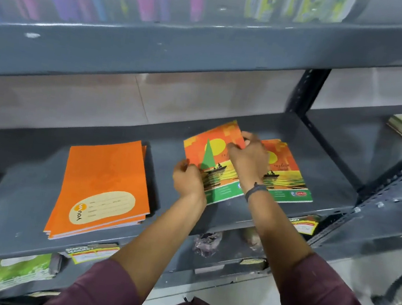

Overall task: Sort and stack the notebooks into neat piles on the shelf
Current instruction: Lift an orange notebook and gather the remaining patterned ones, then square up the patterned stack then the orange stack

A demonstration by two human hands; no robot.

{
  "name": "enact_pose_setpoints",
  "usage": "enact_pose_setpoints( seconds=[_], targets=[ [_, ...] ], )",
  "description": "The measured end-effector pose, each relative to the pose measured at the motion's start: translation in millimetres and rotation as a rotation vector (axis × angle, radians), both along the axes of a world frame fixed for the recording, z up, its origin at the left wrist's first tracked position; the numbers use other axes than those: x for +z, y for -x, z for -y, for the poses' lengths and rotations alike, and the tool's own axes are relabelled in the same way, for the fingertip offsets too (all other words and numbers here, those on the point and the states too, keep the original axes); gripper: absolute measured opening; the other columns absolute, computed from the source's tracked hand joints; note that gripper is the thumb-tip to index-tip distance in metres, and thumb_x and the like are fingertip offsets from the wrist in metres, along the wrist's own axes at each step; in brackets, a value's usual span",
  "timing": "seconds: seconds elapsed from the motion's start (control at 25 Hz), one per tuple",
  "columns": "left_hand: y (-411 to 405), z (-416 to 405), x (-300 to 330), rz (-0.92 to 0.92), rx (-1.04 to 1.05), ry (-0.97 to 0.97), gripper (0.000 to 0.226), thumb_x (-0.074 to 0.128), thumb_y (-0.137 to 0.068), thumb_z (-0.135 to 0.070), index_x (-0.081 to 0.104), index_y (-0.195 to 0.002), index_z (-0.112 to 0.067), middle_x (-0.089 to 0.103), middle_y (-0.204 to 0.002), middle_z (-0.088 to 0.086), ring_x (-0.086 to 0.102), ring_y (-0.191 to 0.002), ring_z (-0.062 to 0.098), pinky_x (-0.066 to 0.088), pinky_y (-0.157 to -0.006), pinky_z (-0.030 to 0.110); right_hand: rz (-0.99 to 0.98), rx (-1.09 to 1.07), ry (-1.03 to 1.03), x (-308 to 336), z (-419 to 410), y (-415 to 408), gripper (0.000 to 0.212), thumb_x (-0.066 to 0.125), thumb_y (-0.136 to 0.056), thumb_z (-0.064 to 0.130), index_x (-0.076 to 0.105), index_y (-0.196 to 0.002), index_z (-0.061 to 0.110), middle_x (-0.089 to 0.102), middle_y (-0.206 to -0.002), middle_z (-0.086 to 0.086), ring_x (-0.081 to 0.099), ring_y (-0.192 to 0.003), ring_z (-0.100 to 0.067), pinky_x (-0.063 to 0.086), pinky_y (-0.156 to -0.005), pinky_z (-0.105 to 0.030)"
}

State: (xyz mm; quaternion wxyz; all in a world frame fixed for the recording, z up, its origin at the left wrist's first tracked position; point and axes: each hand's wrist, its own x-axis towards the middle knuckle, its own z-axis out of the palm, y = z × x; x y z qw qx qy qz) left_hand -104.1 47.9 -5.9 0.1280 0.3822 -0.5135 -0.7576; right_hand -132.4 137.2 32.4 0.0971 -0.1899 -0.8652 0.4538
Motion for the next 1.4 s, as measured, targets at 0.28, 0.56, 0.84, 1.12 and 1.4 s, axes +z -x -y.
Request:
enact_pose_setpoints(
  seconds=[0.28,0.56,0.84,1.12,1.4],
  targets=[
    [18.5,-96.4,1.5,-0.061,-0.283,0.125,0.036,0.043,-0.085,0.003,0.057,-0.117,-0.001,0.062,-0.123,0.017,0.057,-0.114,0.034,0.043,-0.100,0.038,0.188,-0.032,0.058,-17.8,-123.1,18.4,0.033,0.058,-0.079,0.035,0.067,-0.108,0.020,0.068,-0.114,-0.015,0.059,-0.112,-0.037,0.048,-0.098,-0.046],
    [22.4,-97.7,-25.7,-0.037,-0.263,0.095,0.040,0.039,-0.093,-0.017,0.042,-0.131,-0.003,0.050,-0.138,0.016,0.049,-0.125,0.032,0.036,-0.110,0.042,0.120,0.080,0.381,-38.6,-174.5,38.7,0.031,0.053,-0.091,0.031,0.061,-0.103,0.004,0.060,-0.103,-0.013,0.055,-0.100,-0.023,0.045,-0.093,-0.047],
    [32.2,-111.4,-17.0,0.035,-0.527,-0.283,0.059,0.035,-0.088,-0.054,0.046,-0.130,-0.014,0.059,-0.128,0.019,0.060,-0.111,0.037,0.049,-0.097,0.049,0.317,0.480,0.523,-41.1,-183.0,39.0,0.065,0.024,-0.094,0.059,0.025,-0.149,0.023,0.022,-0.159,-0.003,0.023,-0.145,-0.019,0.018,-0.117,-0.039],
    [9.5,-69.9,-17.3,0.126,-1.076,0.465,0.089,0.075,-0.062,-0.051,0.035,-0.136,-0.021,0.047,-0.131,-0.004,0.043,-0.125,0.016,0.035,-0.102,0.027,0.520,0.906,0.111,-22.4,-216.2,30.0,0.071,0.069,-0.079,0.043,0.037,-0.140,0.027,0.049,-0.144,0.000,0.048,-0.126,-0.017,0.041,-0.103,-0.037],
    [14.8,-92.0,-32.2,0.341,-1.062,0.892,0.100,0.088,-0.051,-0.028,0.034,-0.132,-0.009,0.036,-0.130,0.012,0.036,-0.127,0.026,0.033,-0.110,0.031,0.463,0.902,-0.322,-34.8,-204.2,19.7,0.087,0.088,-0.059,0.012,0.046,-0.136,0.013,0.053,-0.139,-0.009,0.051,-0.126,-0.028,0.041,-0.107,-0.039]
  ],
)
